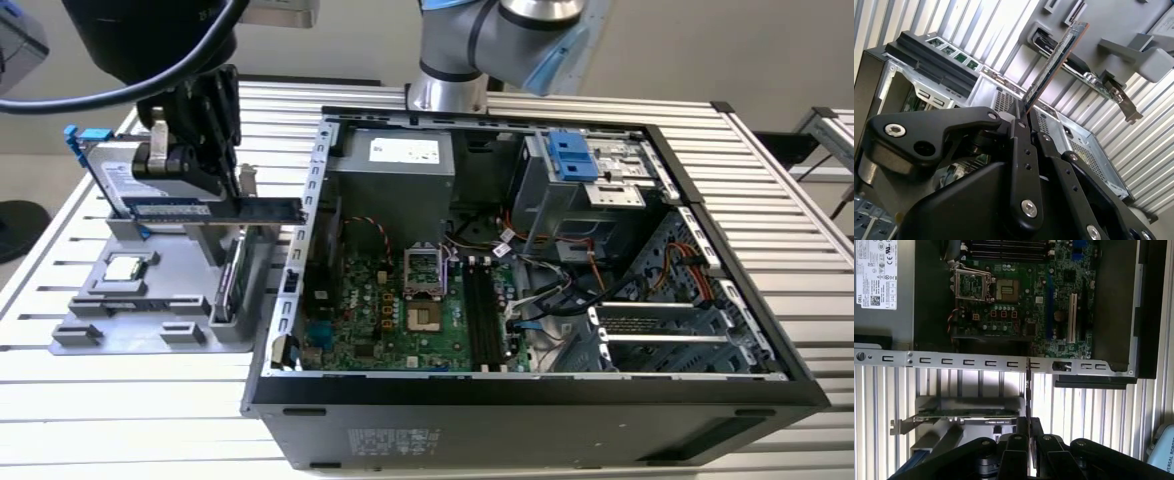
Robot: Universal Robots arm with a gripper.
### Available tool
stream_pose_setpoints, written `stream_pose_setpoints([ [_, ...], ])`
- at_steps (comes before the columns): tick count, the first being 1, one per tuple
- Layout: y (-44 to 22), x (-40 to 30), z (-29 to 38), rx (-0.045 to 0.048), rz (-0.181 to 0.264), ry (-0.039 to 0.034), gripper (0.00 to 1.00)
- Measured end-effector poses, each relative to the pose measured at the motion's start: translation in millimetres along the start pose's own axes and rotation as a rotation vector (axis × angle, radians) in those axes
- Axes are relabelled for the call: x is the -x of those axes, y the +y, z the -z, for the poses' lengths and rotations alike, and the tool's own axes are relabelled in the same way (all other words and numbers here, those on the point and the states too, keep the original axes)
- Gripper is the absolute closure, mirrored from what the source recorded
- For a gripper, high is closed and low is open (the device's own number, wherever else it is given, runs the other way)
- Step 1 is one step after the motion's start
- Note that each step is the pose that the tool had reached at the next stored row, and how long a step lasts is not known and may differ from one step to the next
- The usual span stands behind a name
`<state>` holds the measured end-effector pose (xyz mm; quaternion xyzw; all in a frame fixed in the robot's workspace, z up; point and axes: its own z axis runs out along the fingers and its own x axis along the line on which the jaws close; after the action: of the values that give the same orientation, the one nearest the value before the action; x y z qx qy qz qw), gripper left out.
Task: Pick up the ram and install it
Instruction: 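Pick up the ram and move it above insertion slot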
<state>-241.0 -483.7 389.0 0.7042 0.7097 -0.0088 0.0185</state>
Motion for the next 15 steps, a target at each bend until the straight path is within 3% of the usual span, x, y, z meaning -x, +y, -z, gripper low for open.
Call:
stream_pose_setpoints([
  [15, 14.7, 0.1, -0.2, 0.0, 0.0, 0.0, 1.0],
])
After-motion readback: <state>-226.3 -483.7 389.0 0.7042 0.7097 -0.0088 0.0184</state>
